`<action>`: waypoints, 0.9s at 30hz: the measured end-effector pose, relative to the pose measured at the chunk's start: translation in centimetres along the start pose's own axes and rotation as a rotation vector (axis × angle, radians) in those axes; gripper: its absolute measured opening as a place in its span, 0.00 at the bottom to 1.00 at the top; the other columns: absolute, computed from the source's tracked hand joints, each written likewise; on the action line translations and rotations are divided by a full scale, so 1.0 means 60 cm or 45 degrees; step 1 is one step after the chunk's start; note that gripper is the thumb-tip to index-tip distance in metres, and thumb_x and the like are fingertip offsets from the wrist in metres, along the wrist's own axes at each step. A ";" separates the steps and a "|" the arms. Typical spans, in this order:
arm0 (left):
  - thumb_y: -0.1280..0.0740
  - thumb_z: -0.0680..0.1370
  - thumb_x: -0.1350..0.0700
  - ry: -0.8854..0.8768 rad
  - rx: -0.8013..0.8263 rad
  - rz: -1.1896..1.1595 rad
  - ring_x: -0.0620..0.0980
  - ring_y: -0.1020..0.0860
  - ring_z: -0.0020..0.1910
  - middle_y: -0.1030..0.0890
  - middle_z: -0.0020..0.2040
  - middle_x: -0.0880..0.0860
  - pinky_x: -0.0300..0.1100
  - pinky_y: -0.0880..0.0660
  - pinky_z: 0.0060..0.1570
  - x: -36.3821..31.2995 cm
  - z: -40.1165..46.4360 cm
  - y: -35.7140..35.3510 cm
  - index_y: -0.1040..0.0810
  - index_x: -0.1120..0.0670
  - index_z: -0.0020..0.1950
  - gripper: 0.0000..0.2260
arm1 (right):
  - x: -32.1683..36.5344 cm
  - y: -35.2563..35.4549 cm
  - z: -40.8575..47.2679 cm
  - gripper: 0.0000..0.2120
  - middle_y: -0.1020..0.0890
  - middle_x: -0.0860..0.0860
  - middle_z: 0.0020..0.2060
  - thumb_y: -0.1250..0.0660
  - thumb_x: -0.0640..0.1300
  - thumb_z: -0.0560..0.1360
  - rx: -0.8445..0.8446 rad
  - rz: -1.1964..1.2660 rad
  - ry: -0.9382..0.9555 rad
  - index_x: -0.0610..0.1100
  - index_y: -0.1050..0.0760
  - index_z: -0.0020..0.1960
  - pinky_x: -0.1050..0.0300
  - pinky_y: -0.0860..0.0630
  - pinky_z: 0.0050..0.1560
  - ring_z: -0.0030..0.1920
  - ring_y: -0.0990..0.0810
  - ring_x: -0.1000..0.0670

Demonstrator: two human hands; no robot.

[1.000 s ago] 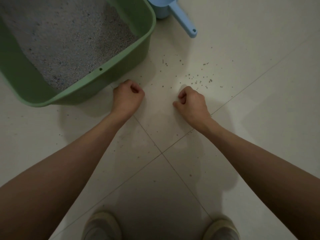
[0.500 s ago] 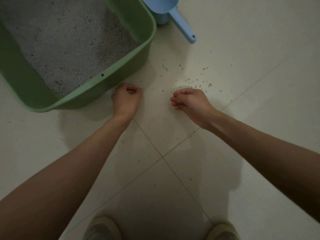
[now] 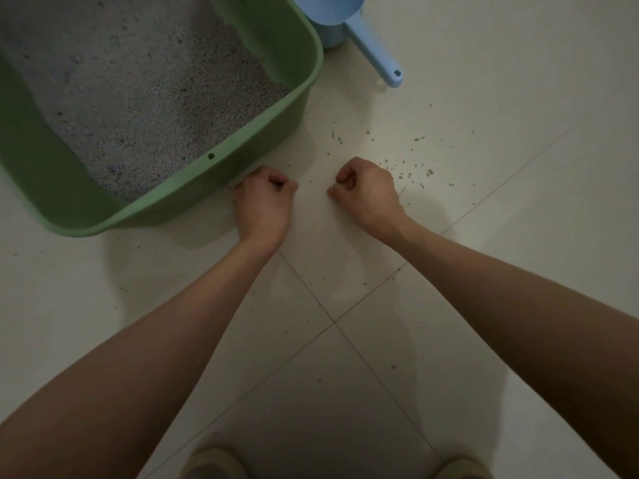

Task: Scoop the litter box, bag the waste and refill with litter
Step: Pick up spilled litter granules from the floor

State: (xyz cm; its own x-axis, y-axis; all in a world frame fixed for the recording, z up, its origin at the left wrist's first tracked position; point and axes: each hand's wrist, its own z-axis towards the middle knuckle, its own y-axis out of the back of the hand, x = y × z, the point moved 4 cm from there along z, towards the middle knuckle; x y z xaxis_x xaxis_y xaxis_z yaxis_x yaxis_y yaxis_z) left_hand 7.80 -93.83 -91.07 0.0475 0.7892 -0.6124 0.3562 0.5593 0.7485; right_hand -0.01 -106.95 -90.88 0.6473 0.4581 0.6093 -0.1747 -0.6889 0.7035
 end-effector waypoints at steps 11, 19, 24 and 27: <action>0.36 0.77 0.57 -0.060 0.176 0.124 0.55 0.23 0.51 0.19 0.50 0.57 0.40 0.32 0.47 -0.011 0.008 -0.003 0.21 0.60 0.50 0.08 | 0.001 0.015 0.003 0.05 0.22 0.48 0.38 0.36 0.38 0.74 0.022 0.597 -0.308 0.40 0.23 0.40 0.61 0.28 0.39 0.37 0.25 0.52; 0.32 0.75 0.55 0.038 0.232 0.022 0.57 0.24 0.54 0.21 0.53 0.61 0.42 0.30 0.52 -0.037 0.009 -0.019 0.24 0.61 0.53 0.12 | -0.037 0.075 0.006 0.11 0.26 0.44 0.31 0.44 0.35 0.74 0.144 1.365 -0.519 0.37 0.28 0.34 0.64 0.34 0.27 0.29 0.30 0.50; 0.29 0.72 0.52 0.013 0.166 0.035 0.55 0.25 0.52 0.22 0.50 0.58 0.41 0.31 0.51 -0.031 0.003 -0.025 0.23 0.61 0.53 0.16 | -0.084 0.125 0.018 0.09 0.25 0.50 0.31 0.39 0.38 0.74 -0.176 0.590 -0.405 0.41 0.23 0.38 0.63 0.30 0.30 0.30 0.28 0.54; 0.29 0.71 0.53 0.048 0.107 0.054 0.56 0.24 0.53 0.20 0.52 0.59 0.42 0.30 0.53 -0.030 0.010 -0.029 0.22 0.59 0.50 0.13 | -0.110 0.142 0.010 0.12 0.19 0.42 0.44 0.41 0.38 0.74 -0.282 0.315 -0.432 0.33 0.22 0.50 0.50 0.24 0.50 0.45 0.21 0.44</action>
State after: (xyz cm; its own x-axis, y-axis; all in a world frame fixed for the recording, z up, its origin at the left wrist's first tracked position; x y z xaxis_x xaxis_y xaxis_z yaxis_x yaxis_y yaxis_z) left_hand 7.64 -96.37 -91.38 0.0296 0.8216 -0.5693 0.4315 0.5033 0.7487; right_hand -5.31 -116.20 -89.13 0.7658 0.0603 0.6402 -0.4844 -0.6008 0.6360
